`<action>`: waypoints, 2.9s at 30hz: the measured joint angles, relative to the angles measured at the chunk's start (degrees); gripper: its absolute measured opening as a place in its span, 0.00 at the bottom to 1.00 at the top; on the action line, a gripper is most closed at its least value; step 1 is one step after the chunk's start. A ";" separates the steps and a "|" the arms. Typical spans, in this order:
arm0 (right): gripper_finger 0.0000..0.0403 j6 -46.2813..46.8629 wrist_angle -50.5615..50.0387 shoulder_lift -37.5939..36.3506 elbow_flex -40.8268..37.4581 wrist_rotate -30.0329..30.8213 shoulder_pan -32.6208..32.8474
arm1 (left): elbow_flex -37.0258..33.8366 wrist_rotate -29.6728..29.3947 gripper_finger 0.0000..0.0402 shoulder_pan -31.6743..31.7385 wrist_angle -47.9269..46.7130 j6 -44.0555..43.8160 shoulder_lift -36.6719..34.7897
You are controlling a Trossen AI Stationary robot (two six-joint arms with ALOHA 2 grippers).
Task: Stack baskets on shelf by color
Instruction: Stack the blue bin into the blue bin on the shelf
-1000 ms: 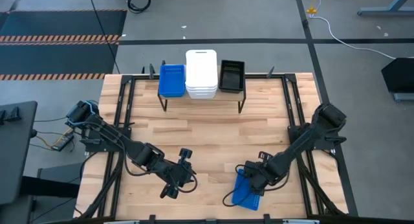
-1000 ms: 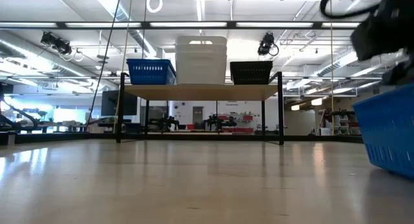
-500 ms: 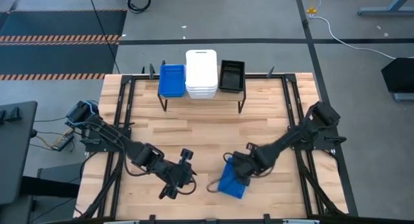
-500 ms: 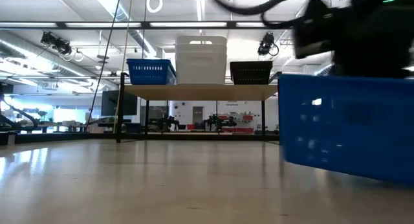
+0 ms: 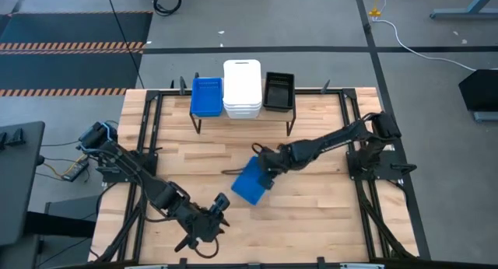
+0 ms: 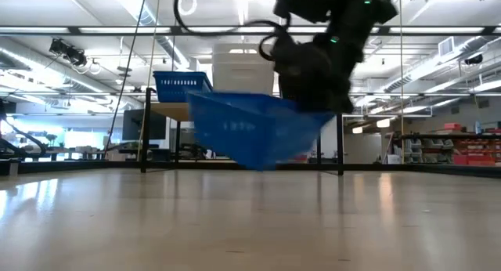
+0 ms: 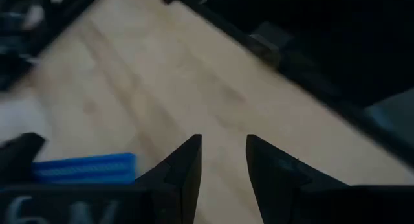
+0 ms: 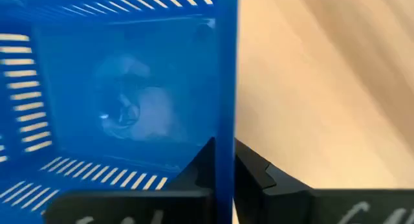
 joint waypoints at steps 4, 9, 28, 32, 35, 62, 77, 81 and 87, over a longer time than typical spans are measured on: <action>0.10 -2.90 10.03 0.00 0.04 -7.61 -1.75 | 0.00 -8.63 0.32 0.30 -1.06 5.43 0.00; 0.07 -4.43 13.17 0.00 0.04 -9.02 -1.99 | 0.02 -10.79 0.32 2.71 -5.18 7.64 0.00; 0.05 -4.37 12.31 0.00 0.06 -7.69 -2.10 | 0.09 -6.43 0.47 9.21 -10.02 1.30 9.20; 0.05 -4.52 12.36 -0.02 0.06 -7.66 -2.05 | 0.00 -11.69 0.48 9.52 -10.74 1.50 11.36; 0.05 -4.58 12.27 -0.02 0.06 -7.64 -1.72 | 0.02 -13.89 0.48 9.49 -10.40 1.53 11.37; 0.37 -26.41 31.23 -0.11 0.02 -7.73 -1.35 | 0.09 -6.12 0.01 7.22 -10.69 -8.96 11.34; 0.43 -37.66 31.90 -16.00 0.07 -9.24 3.59 | 0.07 -12.26 0.00 8.85 -20.96 -16.60 6.79; 0.43 -37.26 26.65 -21.06 0.13 -3.31 6.22 | 0.40 -12.81 0.00 8.69 -22.91 -17.91 1.08; 0.43 -37.06 18.53 -23.04 0.11 2.61 10.13 | 5.40 -19.96 0.00 8.36 -40.33 -23.64 -7.08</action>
